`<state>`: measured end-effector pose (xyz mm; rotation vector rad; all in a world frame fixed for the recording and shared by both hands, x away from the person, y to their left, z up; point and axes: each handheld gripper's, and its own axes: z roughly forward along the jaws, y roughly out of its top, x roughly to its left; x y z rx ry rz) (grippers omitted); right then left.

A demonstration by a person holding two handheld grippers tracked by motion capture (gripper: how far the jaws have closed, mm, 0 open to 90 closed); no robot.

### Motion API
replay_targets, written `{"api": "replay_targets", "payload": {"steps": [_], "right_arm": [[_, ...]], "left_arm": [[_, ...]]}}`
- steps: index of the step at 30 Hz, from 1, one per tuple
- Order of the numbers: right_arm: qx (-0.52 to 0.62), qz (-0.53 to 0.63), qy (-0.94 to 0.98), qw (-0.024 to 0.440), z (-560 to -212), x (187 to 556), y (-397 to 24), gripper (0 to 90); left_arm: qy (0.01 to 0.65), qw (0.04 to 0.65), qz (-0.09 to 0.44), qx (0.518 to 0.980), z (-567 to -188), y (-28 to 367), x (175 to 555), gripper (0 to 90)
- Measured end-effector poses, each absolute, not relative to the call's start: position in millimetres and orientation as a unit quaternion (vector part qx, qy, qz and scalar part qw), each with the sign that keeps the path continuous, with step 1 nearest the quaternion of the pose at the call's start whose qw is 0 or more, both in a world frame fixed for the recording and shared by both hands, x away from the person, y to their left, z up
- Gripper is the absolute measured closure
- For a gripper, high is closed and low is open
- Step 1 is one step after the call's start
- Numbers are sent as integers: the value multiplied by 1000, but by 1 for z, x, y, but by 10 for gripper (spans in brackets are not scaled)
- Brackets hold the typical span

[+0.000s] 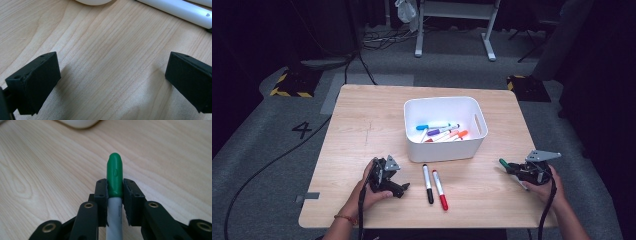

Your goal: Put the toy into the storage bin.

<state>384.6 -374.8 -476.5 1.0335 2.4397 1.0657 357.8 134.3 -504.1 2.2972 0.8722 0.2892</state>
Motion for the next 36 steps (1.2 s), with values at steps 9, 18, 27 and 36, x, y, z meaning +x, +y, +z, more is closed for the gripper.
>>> {"api": "replay_targets", "payload": {"steps": [9, 18, 27, 36], "right_arm": [[328, 410, 835, 167, -439, 391, -365, 750], [291, 436, 829, 196, -391, 406, -342, 751], [267, 452, 820, 226, -353, 419, -327, 751], [235, 466, 818, 240, -314, 431, -305, 751]], "left_arm": [[333, 328, 111, 877, -504, 134, 358, 0], [333, 328, 110, 877, -504, 134, 358, 0], [334, 328, 110, 877, -504, 134, 358, 0], [333, 328, 111, 877, -504, 134, 358, 0]]}}
